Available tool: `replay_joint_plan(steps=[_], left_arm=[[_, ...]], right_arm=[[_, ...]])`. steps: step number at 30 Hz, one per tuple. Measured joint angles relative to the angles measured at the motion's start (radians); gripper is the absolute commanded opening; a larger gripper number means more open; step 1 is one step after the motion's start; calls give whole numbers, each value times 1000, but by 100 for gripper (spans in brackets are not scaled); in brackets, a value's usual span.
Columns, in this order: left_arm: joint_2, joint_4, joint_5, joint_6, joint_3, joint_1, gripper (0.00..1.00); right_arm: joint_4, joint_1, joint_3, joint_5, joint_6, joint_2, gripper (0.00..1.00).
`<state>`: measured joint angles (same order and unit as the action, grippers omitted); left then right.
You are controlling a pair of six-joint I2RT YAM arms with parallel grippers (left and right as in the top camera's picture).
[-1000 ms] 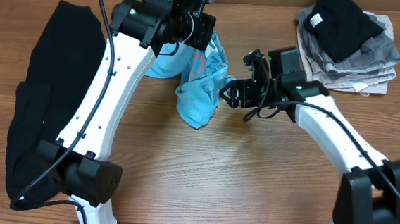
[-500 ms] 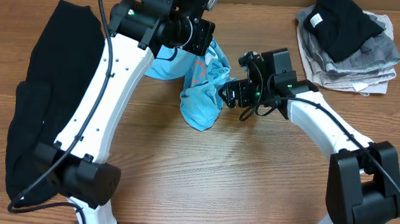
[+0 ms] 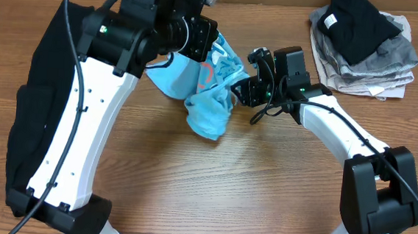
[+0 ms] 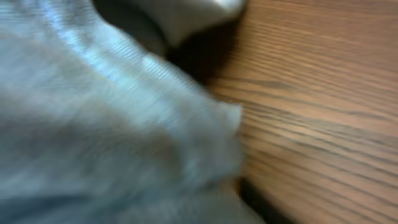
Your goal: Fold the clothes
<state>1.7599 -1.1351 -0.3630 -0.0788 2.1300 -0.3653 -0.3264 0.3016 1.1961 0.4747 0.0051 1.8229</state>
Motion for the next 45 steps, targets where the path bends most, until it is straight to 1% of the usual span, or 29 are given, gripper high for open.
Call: replay_joint_plan(steps=[2,5,8,10,13,16,18,23,27,32,38,41,45], left_arm=[[0,-9,12,2,0,0,4],[0,-24,63,3,0,2,4],[0,-26,118,3,0,20,4],[0,-26,137,3,0,46,4],[0,-26,154,3,0,105,4],[0,-26,162,3,0,167,4],[0,-26,162,3,0,187,4],[0,-28,158,7,0,190,4],[0,-55,153,7,1,172,4],[0,-70,128,22,1,145,5],[0,-45,66,42,1,114,5],[0,-39,63,58,1,103,5],[0,-39,67,76,1,97,6]], right_arm=[[-17,-1,0,26,15,0,4],[-98,-8,5,47,24,-2,4],[-196,-30,18,38,29,-31,4],[-292,-48,38,18,33,-80,4],[-439,-82,113,-23,36,-198,4],[-579,-105,226,-60,36,-310,4],[-652,-106,287,-71,35,-364,4],[-846,-101,422,-87,40,-444,4],[-969,-101,484,-91,44,-465,4],[-1043,-101,540,-94,47,-517,4],[-1034,-101,567,-122,65,-592,4],[-1019,-102,571,-135,88,-584,4],[-993,-103,571,-145,129,-532,4]])
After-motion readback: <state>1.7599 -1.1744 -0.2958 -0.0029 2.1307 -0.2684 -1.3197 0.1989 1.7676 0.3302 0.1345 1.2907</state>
